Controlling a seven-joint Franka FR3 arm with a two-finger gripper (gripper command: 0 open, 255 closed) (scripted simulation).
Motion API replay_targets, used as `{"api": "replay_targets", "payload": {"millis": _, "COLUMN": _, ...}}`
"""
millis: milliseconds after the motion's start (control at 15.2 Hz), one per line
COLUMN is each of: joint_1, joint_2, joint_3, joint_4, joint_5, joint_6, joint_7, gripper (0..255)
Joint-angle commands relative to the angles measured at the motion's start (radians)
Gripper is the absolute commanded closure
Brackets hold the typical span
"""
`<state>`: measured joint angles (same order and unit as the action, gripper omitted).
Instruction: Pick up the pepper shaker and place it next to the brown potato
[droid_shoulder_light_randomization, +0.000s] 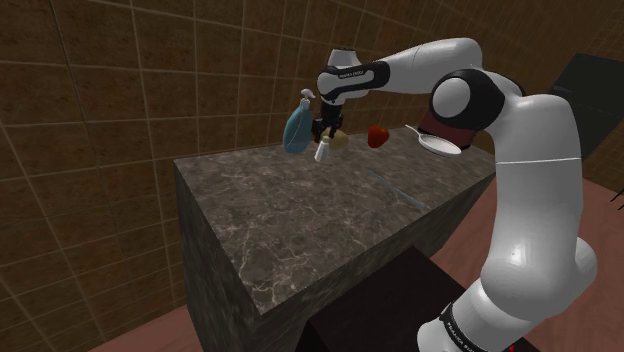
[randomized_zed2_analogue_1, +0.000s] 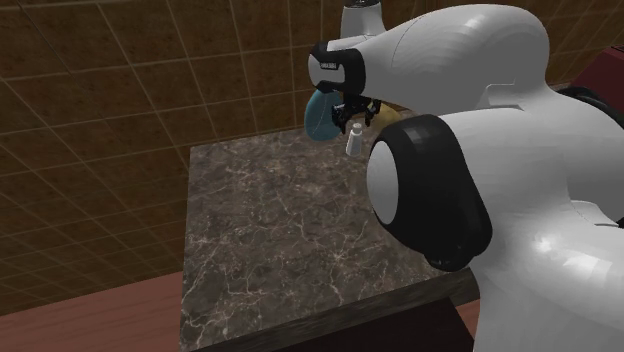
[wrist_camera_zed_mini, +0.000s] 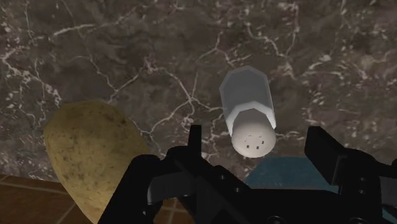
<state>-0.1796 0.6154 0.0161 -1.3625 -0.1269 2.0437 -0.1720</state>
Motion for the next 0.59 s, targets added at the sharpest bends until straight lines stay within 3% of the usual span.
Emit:
{"api": "replay_targets", "payload": {"millis": 0, "joint_1": 0.0, "joint_2": 0.0, "joint_3": 0.0, "joint_4": 0.0, "joint_5": 0.0, "joint_6": 0.0, "joint_7": 0.0, "gripper": 0}}
{"api": "replay_targets", "payload": {"millis": 198, "joint_1": 0.0, "joint_2": 0.0, "joint_3": 0.0, "joint_4": 0.0, "joint_5": 0.0, "joint_6": 0.0, "joint_7": 0.0, "gripper": 0}}
{"api": "replay_targets", "payload": {"millis": 528, "joint_1": 0.007, "joint_2": -0.042, "joint_3": 0.003, "joint_4": 0.058, "joint_5": 0.004, "joint_6": -0.101, "joint_7": -0.003, "gripper": 0}}
